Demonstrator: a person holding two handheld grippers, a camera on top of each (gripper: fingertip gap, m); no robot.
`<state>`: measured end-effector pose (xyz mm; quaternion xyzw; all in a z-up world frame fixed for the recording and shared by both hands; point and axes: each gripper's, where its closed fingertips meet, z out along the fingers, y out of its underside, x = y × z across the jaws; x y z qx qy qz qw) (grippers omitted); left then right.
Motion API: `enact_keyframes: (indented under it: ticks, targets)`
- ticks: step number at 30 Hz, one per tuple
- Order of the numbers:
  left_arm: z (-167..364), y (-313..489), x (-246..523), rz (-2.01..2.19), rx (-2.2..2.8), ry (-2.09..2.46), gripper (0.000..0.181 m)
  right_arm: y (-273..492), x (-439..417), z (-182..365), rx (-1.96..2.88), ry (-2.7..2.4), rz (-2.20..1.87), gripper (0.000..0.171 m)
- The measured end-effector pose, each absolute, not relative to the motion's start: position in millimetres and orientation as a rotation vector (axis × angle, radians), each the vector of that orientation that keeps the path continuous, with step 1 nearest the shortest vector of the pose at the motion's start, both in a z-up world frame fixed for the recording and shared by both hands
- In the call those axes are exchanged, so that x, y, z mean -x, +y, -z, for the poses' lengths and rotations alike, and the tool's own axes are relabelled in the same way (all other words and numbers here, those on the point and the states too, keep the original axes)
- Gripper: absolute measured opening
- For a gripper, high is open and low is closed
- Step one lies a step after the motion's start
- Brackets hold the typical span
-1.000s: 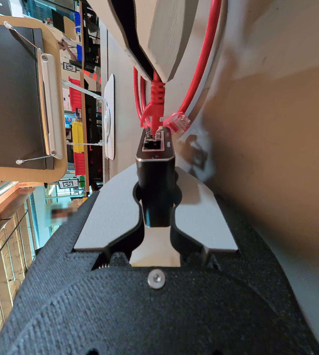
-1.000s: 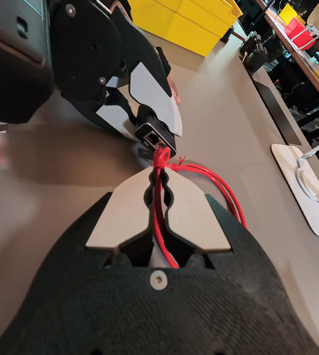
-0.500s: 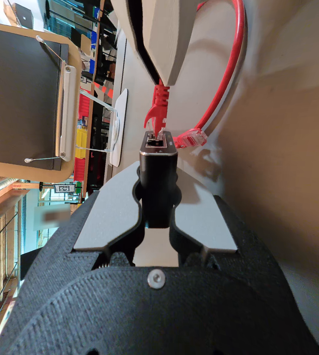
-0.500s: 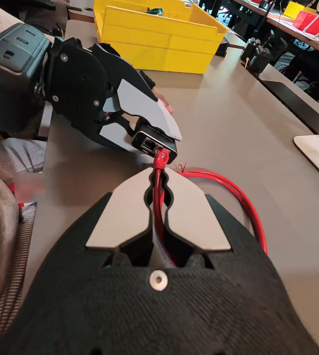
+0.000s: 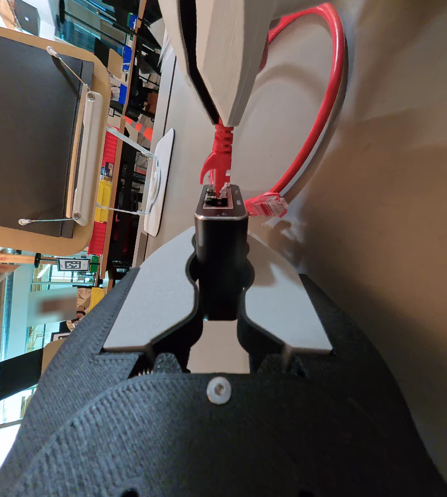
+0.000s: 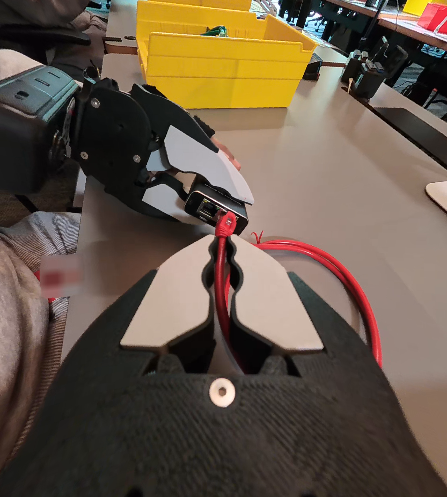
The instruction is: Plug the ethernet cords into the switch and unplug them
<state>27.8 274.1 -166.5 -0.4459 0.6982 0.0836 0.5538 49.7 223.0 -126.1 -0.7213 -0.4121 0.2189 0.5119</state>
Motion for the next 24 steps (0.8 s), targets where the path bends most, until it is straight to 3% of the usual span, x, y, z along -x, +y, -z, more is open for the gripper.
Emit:
enact_keyframes:
  ticks: [24]
  targets:
    - [183,268,-29,-0.214,1.048,1.706,0.026,220,-51,143,1.814,-1.057,-0.525,0.005]
